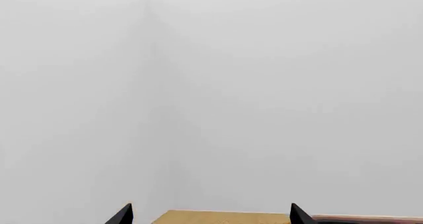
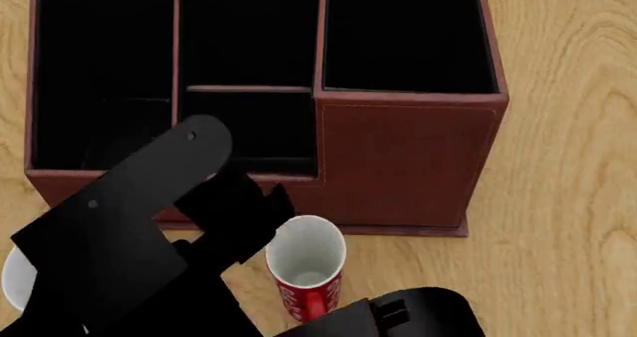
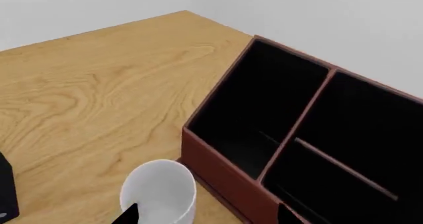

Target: Pick up the white mug and place it to the right of the caddy.

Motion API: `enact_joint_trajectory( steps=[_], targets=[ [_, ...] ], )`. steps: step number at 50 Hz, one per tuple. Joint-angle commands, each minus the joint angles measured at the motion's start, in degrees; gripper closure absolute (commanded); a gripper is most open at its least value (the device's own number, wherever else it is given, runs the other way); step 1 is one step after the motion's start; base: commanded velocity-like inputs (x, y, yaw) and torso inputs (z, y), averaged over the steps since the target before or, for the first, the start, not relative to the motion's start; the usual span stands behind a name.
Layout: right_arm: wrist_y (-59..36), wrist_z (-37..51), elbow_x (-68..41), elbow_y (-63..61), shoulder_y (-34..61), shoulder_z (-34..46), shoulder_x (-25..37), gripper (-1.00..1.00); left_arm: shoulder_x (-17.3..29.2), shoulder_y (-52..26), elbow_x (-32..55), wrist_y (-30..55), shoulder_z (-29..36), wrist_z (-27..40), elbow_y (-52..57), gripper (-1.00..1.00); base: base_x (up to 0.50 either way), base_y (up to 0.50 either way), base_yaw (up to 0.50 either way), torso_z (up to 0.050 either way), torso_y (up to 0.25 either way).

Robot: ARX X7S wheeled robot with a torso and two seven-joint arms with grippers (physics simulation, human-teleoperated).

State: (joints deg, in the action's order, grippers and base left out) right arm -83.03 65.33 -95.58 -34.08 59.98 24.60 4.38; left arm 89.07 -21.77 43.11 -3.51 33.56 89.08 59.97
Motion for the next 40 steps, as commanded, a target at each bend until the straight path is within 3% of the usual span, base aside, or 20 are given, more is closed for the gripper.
enact_joint_trajectory(
  steps=[1,3,8,12,13,25,40],
  targets=[
    [0.6,5.6,-5.8,8.5,5.2,9.3,-2.2,-1.00,0.8,1.5,1.4,-0.4,-1.8,0.9,0.0,-1.00,0.00,0.00,0.00,0.000,0.000],
    [1.7,4.8,-5.4,8.7,5.1,9.4,-2.4,-1.00,-0.2,7.8,0.3,0.3,-7.4,0.9,0.0,-1.00,0.00,0.00,0.00,0.000,0.000],
    [3.3,7.6,-8.2,10.7,6.5,12.8,-2.7,-1.00,-2.0,44.6,-4.1,-0.8,-39.8,0.9,0.0,-1.00,0.00,0.00,0.00,0.000,0.000],
    [4.7,10.3,-11.3,12.8,7.6,15.9,-2.6,-1.00,-4.1,65.3,-4.5,-1.2,-60.5,-1.6,0.0,-1.00,0.00,0.00,0.00,0.000,0.000],
    [5.2,10.7,-11.6,13.1,7.7,16.4,-2.7,-1.00,-5.0,66.6,-4.5,-1.1,-62.2,-2.5,0.0,-1.00,0.00,0.00,0.00,0.000,0.000],
    [8.0,12.2,-13.7,15.8,9.6,21.0,-2.2,-1.00,-4.4,66.6,-4.3,-1.4,-61.5,-1.7,0.0,-1.00,0.00,0.00,0.00,0.000,0.000],
    [11.0,7.1,-11.9,21.4,11.0,23.0,-2.8,-1.00,-2.8,66.5,-4.4,-1.4,-60.4,-0.5,0.0,-1.00,0.00,0.00,0.00,0.000,0.000]
  ],
)
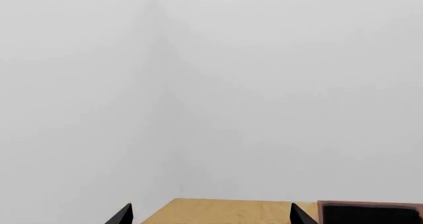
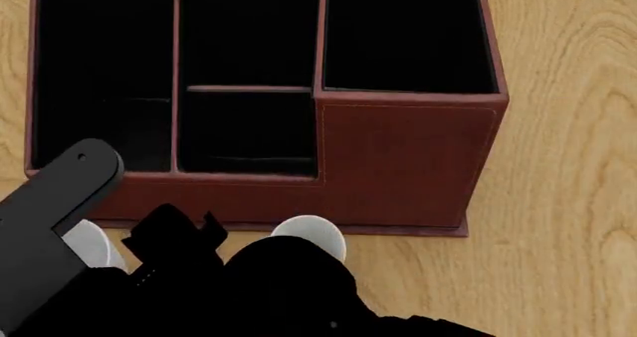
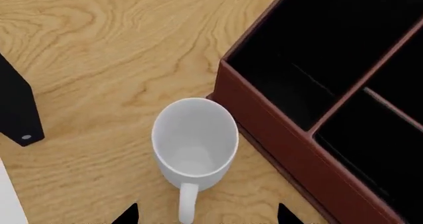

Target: Pick up the white mug and place it to the right of the caddy.

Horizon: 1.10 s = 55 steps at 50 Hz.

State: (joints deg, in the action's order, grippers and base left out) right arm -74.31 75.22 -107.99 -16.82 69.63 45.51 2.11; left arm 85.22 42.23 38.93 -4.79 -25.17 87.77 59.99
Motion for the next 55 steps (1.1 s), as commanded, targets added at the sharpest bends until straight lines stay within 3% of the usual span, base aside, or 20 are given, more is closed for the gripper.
enact_joint_trajectory(
  steps=[1,24,55],
  targets=[
    [2.5,-3.2,0.8,4.5,1.5,2.2,-0.5,-1.00,0.9,2.4,-0.1,0.0,-1.7,0.7,0.0,-1.00,0.00,0.00,0.00,0.000,0.000],
    [9.4,-15.7,6.8,14.0,5.7,7.4,-1.1,-1.00,1.7,1.7,0.5,0.2,-0.2,1.4,0.0,-1.00,0.00,0.00,0.00,0.000,0.000],
    [16.8,-21.5,7.3,18.9,5.2,16.2,-1.2,-1.00,3.5,-4.7,1.1,-0.9,7.7,1.7,-1.3,-1.00,0.00,0.00,0.00,0.000,0.000]
  ],
)
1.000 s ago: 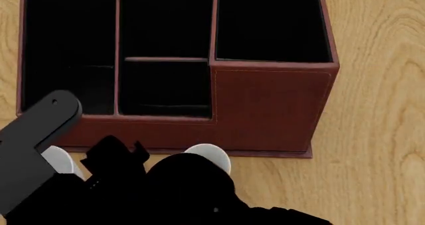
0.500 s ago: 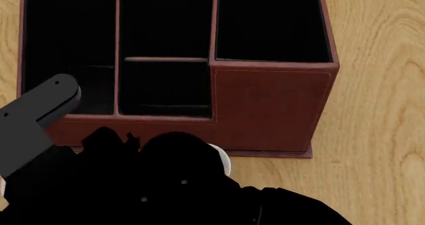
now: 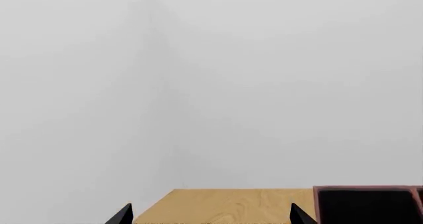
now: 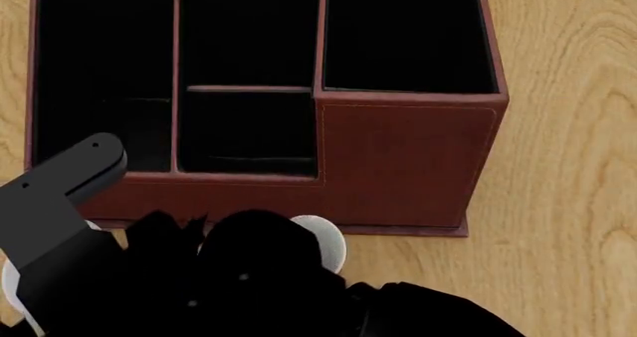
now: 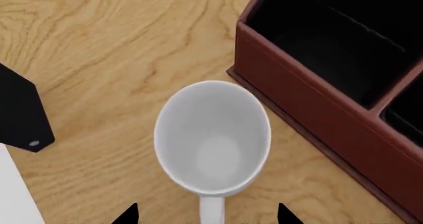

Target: Pick up the white mug and place it to the right of the caddy.

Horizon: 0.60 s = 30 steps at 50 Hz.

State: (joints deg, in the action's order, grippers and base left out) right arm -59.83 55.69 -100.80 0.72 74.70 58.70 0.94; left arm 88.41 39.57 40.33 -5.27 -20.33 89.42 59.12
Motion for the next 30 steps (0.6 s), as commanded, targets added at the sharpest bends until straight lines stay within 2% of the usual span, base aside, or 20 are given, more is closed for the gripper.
enact_joint_trajectory(
  steps=[1,30],
  targets=[
    [2.5,-2.1,0.2,1.6,0.2,3.3,-0.1,-1.00,0.3,-2.2,-0.4,-0.6,3.2,0.1,-0.6,-1.00,0.00,0.00,0.00,0.000,0.000],
    [6.2,-6.2,2.0,5.2,0.3,9.8,0.3,-1.00,0.6,-9.1,-1.3,-2.3,12.0,0.0,-1.8,-1.00,0.00,0.00,0.00,0.000,0.000]
  ],
)
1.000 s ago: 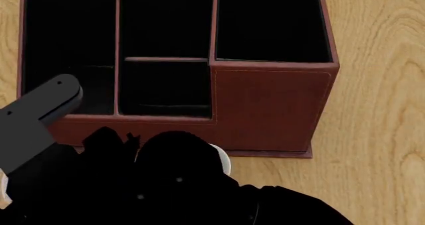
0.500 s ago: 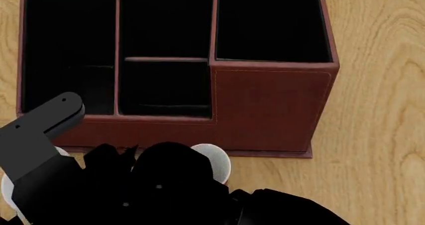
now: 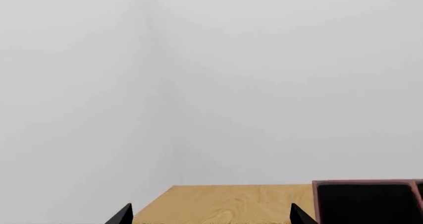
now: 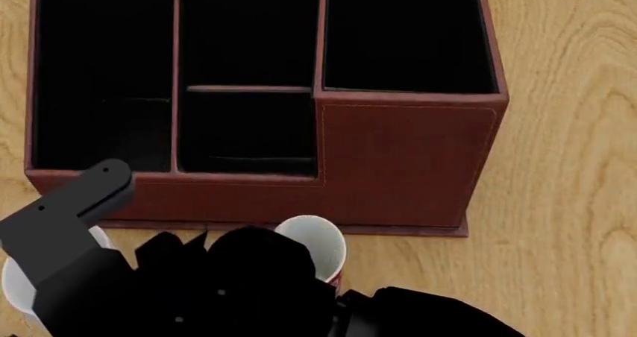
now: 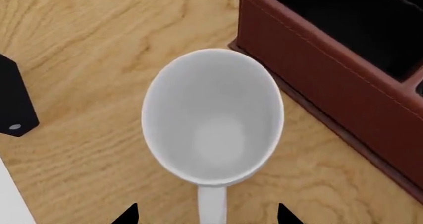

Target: Pick up the white mug and place it to the right of the caddy.

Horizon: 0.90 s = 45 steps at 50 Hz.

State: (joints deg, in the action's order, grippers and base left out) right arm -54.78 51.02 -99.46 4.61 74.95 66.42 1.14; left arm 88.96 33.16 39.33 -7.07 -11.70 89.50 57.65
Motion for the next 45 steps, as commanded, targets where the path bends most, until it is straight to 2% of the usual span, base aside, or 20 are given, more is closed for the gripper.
enact_joint_trajectory(
  steps=[1,10,20,27,45],
  targets=[
    [1.3,-1.6,0.8,1.4,0.0,2.3,0.1,-1.00,0.0,-3.1,-0.3,-0.4,3.7,-0.1,-0.3,-1.00,0.00,0.00,0.00,0.000,0.000],
    [2.4,-3.0,1.6,2.4,-0.2,4.1,-0.1,-1.00,-1.3,-7.9,-0.9,-0.1,8.6,-1.2,-0.6,-1.00,0.00,0.00,0.00,0.000,0.000],
    [3.3,-4.3,1.8,3.4,-0.1,5.5,0.0,-1.00,-7.2,-20.7,1.2,7.3,15.8,-5.8,0.8,-1.00,0.00,0.00,0.00,0.000,0.000],
    [4.0,-5.6,2.5,4.7,0.1,6.8,-0.2,-1.00,-8.5,-23.0,1.6,8.8,16.9,-6.9,0.8,-1.00,0.00,0.00,0.00,0.000,0.000],
    [6.3,-8.5,2.1,7.6,1.1,10.3,-0.8,-1.00,-9.0,-22.6,1.5,8.9,16.6,-7.4,0.4,-1.00,0.00,0.00,0.00,0.000,0.000]
  ],
)
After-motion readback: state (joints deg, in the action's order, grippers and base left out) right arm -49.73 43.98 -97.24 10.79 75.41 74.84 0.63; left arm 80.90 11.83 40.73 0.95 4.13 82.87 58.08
